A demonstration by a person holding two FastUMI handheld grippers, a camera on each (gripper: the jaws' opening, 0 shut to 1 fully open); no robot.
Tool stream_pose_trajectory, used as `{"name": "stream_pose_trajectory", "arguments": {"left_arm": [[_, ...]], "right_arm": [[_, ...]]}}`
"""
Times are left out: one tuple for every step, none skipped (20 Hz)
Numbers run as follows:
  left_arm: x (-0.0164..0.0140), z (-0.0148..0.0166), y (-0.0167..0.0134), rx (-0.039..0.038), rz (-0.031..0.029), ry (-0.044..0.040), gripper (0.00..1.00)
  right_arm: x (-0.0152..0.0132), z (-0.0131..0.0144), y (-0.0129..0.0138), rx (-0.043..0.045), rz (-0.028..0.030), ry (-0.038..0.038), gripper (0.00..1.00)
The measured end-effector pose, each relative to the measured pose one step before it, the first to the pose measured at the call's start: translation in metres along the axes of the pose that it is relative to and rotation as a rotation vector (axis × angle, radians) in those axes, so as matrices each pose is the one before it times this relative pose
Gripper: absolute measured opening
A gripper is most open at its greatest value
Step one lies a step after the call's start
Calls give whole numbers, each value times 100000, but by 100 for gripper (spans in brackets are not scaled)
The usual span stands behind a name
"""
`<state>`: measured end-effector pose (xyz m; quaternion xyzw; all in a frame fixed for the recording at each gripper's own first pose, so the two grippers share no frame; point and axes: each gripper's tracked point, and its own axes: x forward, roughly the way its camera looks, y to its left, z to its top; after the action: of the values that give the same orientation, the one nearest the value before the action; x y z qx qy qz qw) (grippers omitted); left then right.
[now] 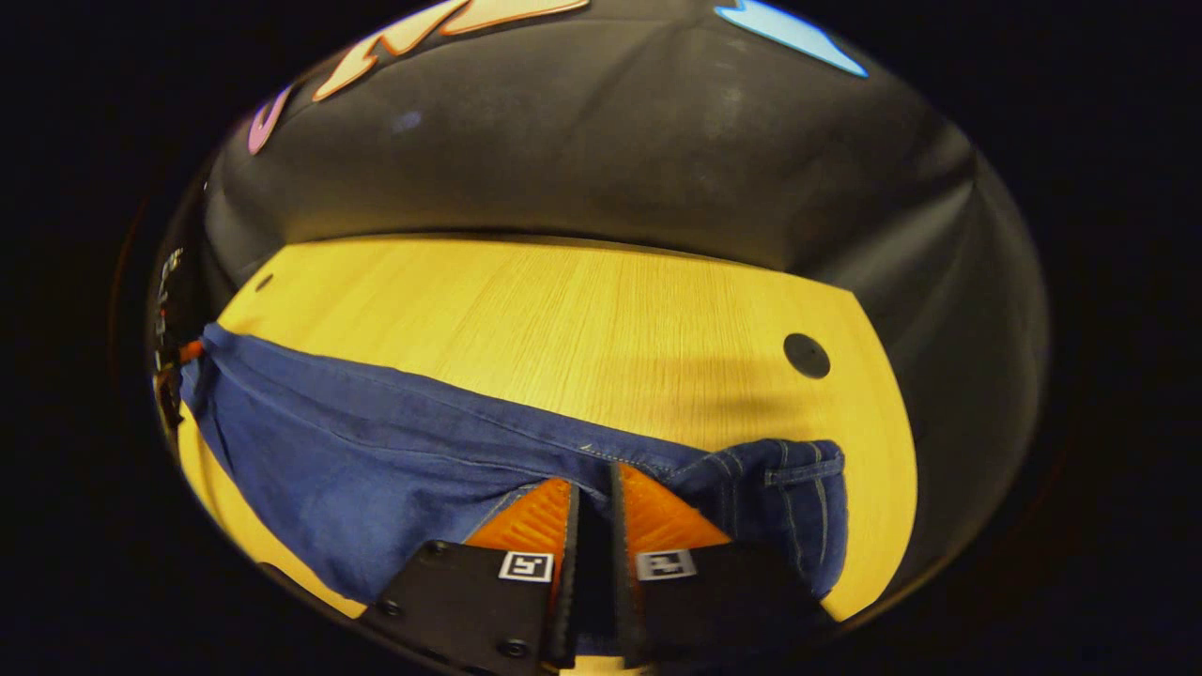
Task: Grasp the waist and the cuffs of the jeans and fold them to make the two legs overlap; first hold the waist and fold one-third of the jeans toward the cuffs, then hold the cuffs and fold the remaining one-third in the same direction to finish folding.
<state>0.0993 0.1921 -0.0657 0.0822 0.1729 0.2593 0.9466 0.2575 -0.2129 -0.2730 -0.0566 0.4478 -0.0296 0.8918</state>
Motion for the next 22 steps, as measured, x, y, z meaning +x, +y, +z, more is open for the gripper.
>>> {"name": "stream_pose_trajectory", "arguments": {"left_arm": [[-1372, 1331, -352, -897, -1080, -1710, 5], [-1446, 1344, -73, -1045, -1025, -2583, 37], [-1771, 1125, 805, -322, -192, -2471, 68], [-47, 533, -150, -92, -679, -1801, 100], [-2511, 1259, -46, -361, -1401, -1970, 95], [-1491, 771, 29, -85, -1266, -2256, 96], [-1259, -32, 171, 225, -968, -1370, 95], [-1107, 43, -71, 201, -969, -445, 95], [-850, -26, -298, 87, -1285, -641, 95], [-832, 114, -219, -12, -985, -201, 96], [-722, -262, 83, 415, -306, -214, 96], [-321, 3, 111, 985, 1137, -624, 95], [-380, 42, 207, 1190, 1608, -980, 96], [-539, -219, 81, 514, 968, 202, 96], [-767, -425, -224, -471, -340, 787, 96], [-347, -283, -277, -1004, -734, 424, 96], [-420, -457, -432, -1042, -622, 666, 96], [-397, -407, -289, -1136, -261, 663, 96], [-387, -517, -316, -1336, -838, 645, 96], [-436, -64, -528, -1669, -1679, -632, 96], [-542, -301, -714, -1218, -1604, -103, 96], [-401, -108, -486, -629, -1175, -48, 96]], "right_arm": [[-937, 225, 113, 1429, 2633, -888, 42], [-1002, 529, -152, 855, 1312, -1493, 61], [-1075, 528, -626, 987, 165, -2329, 80], [-973, 584, -820, 1332, -644, -2161, 99], [-1023, 309, -695, 1496, -693, -1553, 96], [-1074, 169, -1182, 1669, -1086, -1158, 96], [-1145, -341, -1532, 1206, -1184, -395, 98], [-571, -479, -1613, 1057, -1696, 743, 96], [-593, -758, -1736, 1315, -1766, 1302, 97], [-430, -657, -1583, 1907, -1701, 1565, 97], [-405, -708, -1474, 2239, -1126, 1271, 98], [22, -302, -1177, 2455, -491, 224, 95], [247, -780, -966, 2174, -176, 1763, 95], [426, -787, -637, 1579, 385, 2221, 95], [449, -1035, -631, 1242, 322, 1653, 95], [485, -966, -433, 272, 149, 2180, 99], [209, -915, -318, 37, -324, 1591, 99], [419, -667, -84, 235, 290, 1166, 99], [421, -531, 275, 394, 1256, 664, 99], [546, -425, 87, 269, 576, 439, 95], [273, -451, -94, 117, 183, 374, 99], [175, 39, 124, 998, 429, -699, 99]]}}
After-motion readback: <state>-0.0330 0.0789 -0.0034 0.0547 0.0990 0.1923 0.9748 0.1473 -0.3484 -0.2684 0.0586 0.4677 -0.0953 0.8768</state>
